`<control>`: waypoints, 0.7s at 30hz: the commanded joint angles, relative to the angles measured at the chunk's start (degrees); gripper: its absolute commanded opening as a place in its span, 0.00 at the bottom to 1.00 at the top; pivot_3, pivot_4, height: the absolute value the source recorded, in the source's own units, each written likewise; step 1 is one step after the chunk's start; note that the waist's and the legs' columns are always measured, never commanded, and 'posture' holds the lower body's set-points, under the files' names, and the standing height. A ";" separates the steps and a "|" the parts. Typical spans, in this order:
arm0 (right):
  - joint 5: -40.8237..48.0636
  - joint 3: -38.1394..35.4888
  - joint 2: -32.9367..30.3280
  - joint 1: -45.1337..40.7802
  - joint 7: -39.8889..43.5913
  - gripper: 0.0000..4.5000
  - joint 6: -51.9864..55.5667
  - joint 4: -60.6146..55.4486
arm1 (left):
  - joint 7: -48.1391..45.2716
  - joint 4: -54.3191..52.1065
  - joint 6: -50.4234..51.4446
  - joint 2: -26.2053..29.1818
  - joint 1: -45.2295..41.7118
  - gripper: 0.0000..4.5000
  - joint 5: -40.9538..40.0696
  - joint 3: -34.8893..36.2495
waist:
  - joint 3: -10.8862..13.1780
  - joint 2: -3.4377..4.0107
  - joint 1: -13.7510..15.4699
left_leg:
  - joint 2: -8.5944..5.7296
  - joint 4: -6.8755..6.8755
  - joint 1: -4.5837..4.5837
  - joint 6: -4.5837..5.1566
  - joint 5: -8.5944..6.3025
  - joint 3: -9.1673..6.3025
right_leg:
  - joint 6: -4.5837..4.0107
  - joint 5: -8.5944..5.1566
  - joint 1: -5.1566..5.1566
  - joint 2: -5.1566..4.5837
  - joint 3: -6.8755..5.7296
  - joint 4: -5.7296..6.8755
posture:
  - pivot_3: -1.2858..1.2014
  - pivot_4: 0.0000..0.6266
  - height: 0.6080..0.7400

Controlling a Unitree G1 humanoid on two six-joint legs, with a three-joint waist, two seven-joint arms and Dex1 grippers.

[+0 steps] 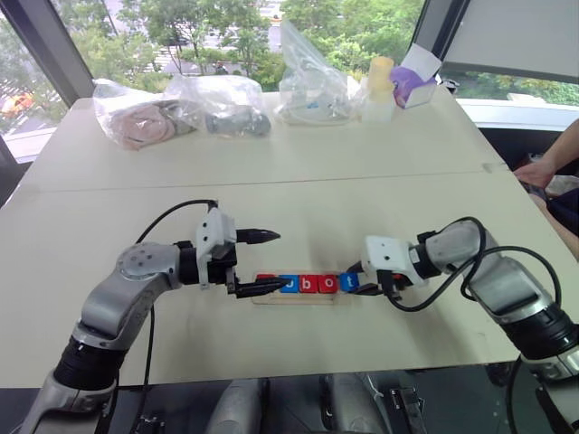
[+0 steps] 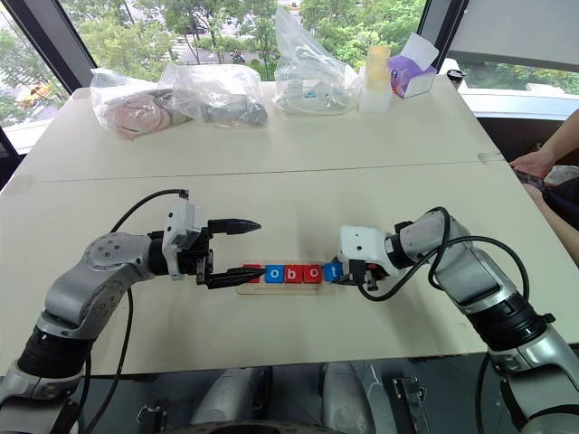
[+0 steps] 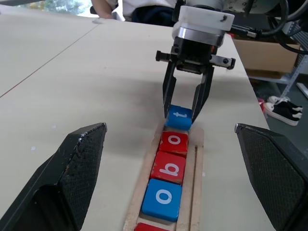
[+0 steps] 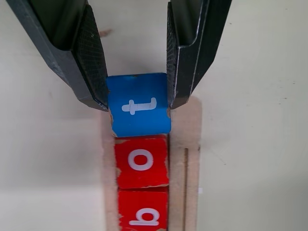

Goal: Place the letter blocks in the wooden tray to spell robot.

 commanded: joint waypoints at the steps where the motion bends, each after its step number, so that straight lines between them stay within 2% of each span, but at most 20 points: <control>1: -0.20 -0.15 0.21 -1.40 -0.05 0.25 -0.37 -0.86 | -0.06 -2.08 -1.08 -0.05 0.12 1.00 -0.45 0.96 | 0.00 0.00 0.00 | 0.00 0.00 0.00 0.00 0.00 0.00 | 0.00 0.00 0.00 0.00 0.00 0.00 | 0.52 0.24 1.00; 21: -0.61 1.38 3.00 -2.37 -0.73 0.25 1.60 -1.07 | 0.64 -3.36 -0.53 0.14 0.92 1.00 -0.65 1.15 | 0.00 0.00 0.01 | 0.00 0.00 0.00 0.00 0.00 0.00 | 0.00 0.00 0.00 0.00 0.00 0.00 | 0.52 0.24 1.00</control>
